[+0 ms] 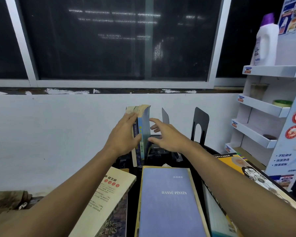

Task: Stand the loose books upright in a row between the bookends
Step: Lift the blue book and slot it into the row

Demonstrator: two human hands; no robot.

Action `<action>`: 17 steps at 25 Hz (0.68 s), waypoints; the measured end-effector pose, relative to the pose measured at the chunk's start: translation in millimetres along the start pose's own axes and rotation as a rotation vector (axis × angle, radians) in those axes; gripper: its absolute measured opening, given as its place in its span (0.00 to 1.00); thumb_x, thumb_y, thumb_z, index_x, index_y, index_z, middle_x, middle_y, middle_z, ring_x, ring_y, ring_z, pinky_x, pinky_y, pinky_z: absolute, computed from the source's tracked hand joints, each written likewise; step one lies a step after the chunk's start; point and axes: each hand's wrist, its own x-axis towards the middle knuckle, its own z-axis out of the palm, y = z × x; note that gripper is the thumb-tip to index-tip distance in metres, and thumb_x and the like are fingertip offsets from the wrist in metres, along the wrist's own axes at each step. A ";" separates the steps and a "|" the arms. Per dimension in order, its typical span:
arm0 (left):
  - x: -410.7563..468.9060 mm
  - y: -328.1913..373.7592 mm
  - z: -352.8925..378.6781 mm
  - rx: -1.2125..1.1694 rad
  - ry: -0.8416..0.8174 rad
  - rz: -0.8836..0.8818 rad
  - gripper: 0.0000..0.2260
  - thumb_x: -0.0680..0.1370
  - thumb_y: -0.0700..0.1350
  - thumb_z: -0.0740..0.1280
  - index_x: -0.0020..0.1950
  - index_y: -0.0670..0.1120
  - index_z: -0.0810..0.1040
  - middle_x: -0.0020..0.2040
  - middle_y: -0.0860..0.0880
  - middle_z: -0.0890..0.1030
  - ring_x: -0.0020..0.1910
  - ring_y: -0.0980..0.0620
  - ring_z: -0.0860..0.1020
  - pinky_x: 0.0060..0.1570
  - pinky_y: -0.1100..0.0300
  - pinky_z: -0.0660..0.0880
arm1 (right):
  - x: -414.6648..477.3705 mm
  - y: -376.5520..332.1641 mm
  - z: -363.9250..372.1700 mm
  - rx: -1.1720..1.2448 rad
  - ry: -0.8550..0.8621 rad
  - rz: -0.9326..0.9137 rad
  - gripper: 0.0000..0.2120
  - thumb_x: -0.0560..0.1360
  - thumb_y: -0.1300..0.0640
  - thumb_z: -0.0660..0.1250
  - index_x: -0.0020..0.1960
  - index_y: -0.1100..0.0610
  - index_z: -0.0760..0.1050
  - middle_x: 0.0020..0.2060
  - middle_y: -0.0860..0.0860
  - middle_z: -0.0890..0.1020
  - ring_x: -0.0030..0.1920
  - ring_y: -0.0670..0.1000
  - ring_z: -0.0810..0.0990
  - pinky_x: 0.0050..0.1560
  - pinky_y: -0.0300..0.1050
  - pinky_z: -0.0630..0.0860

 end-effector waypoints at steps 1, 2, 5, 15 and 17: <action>-2.5 2.6 -1.9 -0.009 0.004 0.011 0.35 0.78 0.48 0.71 0.80 0.47 0.59 0.79 0.49 0.62 0.78 0.49 0.60 0.75 0.49 0.64 | -5.6 1.6 -4.1 -0.033 -0.004 0.005 0.34 0.78 0.47 0.70 0.79 0.47 0.57 0.69 0.51 0.73 0.66 0.49 0.73 0.65 0.46 0.73; -6.3 6.2 -4.5 -0.014 0.012 0.020 0.34 0.78 0.49 0.71 0.80 0.48 0.59 0.78 0.49 0.62 0.78 0.49 0.61 0.75 0.51 0.63 | -12.2 2.4 -8.7 -0.064 -0.010 0.007 0.32 0.78 0.46 0.69 0.78 0.49 0.60 0.68 0.51 0.74 0.65 0.49 0.73 0.63 0.44 0.73; -22.0 16.2 -12.1 -0.018 0.018 0.045 0.31 0.79 0.48 0.70 0.79 0.48 0.62 0.77 0.50 0.62 0.77 0.51 0.61 0.71 0.60 0.60 | -36.1 1.8 -23.2 -0.175 -0.012 -0.003 0.28 0.79 0.44 0.68 0.75 0.53 0.66 0.67 0.50 0.74 0.64 0.48 0.73 0.60 0.40 0.70; -107.5 56.0 -27.2 -0.124 -0.273 -0.048 0.25 0.78 0.54 0.69 0.74 0.50 0.71 0.67 0.55 0.74 0.64 0.57 0.76 0.66 0.57 0.74 | -162.8 -23.2 -37.7 -0.229 0.001 0.128 0.24 0.76 0.38 0.66 0.65 0.52 0.75 0.54 0.46 0.78 0.56 0.46 0.76 0.58 0.46 0.77; -126.8 63.1 -26.2 -0.142 -0.355 -0.053 0.19 0.79 0.52 0.69 0.70 0.53 0.76 0.64 0.57 0.76 0.61 0.59 0.77 0.62 0.59 0.75 | -183.9 -27.8 -29.9 -0.227 -0.032 0.167 0.23 0.76 0.37 0.66 0.62 0.53 0.76 0.54 0.47 0.78 0.56 0.48 0.77 0.59 0.47 0.77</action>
